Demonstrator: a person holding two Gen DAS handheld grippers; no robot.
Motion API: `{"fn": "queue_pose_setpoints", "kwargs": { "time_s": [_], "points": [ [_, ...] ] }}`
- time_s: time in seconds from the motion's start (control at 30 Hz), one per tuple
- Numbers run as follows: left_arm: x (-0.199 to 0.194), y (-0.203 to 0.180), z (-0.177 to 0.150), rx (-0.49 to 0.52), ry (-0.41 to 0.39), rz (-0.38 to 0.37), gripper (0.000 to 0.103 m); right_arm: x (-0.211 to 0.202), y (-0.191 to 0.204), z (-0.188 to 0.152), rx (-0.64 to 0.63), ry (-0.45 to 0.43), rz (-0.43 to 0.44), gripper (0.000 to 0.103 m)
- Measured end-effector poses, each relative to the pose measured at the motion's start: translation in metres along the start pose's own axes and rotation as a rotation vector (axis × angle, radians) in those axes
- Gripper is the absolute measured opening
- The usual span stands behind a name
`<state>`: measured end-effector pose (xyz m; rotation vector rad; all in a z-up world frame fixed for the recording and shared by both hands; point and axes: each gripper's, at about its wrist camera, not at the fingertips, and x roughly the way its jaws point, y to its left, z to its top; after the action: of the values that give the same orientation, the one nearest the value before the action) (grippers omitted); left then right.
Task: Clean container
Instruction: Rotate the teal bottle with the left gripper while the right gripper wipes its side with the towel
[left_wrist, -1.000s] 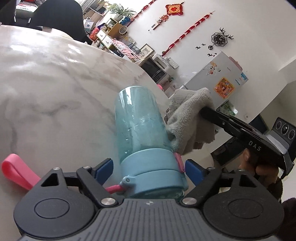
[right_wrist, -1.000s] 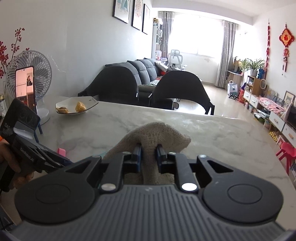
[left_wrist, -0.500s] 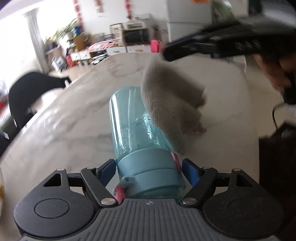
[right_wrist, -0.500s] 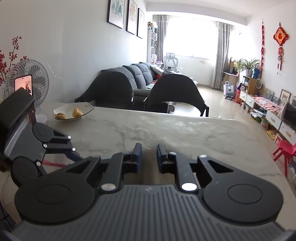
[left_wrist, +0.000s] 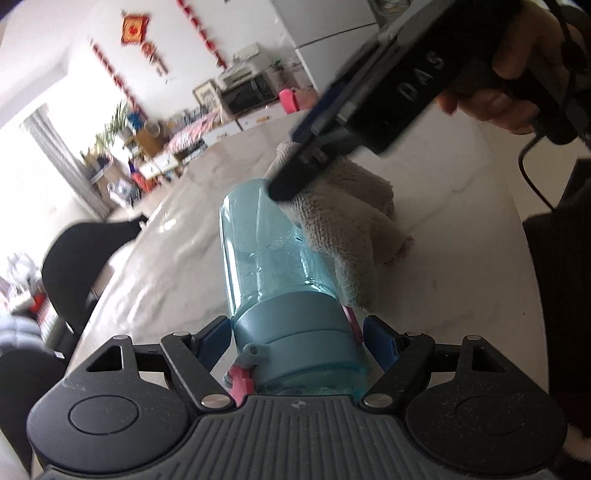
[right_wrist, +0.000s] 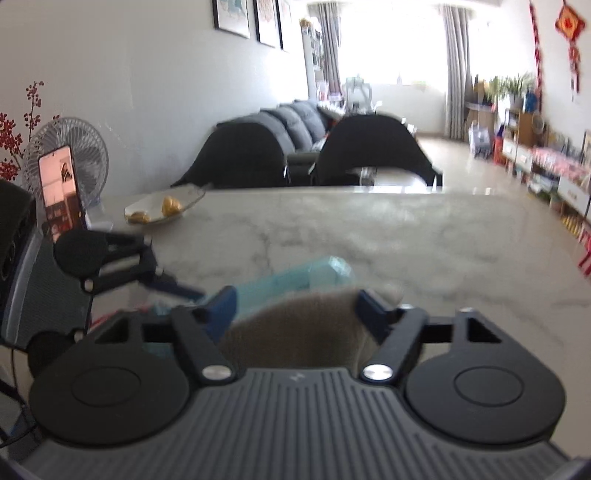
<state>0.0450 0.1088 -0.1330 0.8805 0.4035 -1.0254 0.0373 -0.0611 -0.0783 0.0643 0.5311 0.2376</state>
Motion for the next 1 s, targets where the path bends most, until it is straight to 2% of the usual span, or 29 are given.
{"fn": "queue_pose_setpoints", "kwargs": {
  "time_s": [0.1,0.17,0.2,0.23,0.37,0.53,0.67,0.77,0.9,1.0],
  "points": [
    [0.002,-0.008,-0.001,0.005,-0.022,0.03,0.08,0.004,-0.003,-0.008,0.026,0.029,0.013,0.075],
    [0.001,-0.012,-0.001,0.009,-0.024,0.046,0.08,0.007,-0.003,-0.011,0.038,0.036,0.032,0.05],
    [0.0,-0.014,0.0,0.016,-0.023,0.053,0.08,0.009,-0.003,-0.012,0.044,0.04,0.041,0.021],
    [-0.001,-0.016,0.0,0.019,-0.024,0.058,0.08,0.009,-0.002,-0.013,0.045,0.037,0.042,0.016],
    [-0.004,-0.02,0.001,0.022,-0.035,0.072,0.08,-0.006,0.007,-0.007,0.008,-0.025,0.018,0.014],
    [-0.007,-0.022,0.003,0.022,-0.035,0.078,0.08,-0.01,0.018,0.017,-0.061,-0.089,0.044,0.014],
    [-0.01,-0.022,0.004,0.022,-0.022,0.071,0.081,0.013,0.026,0.023,-0.133,-0.076,0.05,0.014],
    [-0.01,-0.02,0.005,0.009,-0.019,0.065,0.082,0.031,0.029,0.015,-0.181,-0.051,0.027,0.015],
    [-0.011,-0.014,0.004,-0.048,-0.026,0.042,0.082,0.03,0.036,0.005,-0.255,-0.074,-0.013,0.015],
    [-0.012,0.0,0.003,-0.178,-0.038,-0.007,0.083,0.028,0.034,0.004,-0.262,-0.074,-0.011,0.015]
  ]
}}
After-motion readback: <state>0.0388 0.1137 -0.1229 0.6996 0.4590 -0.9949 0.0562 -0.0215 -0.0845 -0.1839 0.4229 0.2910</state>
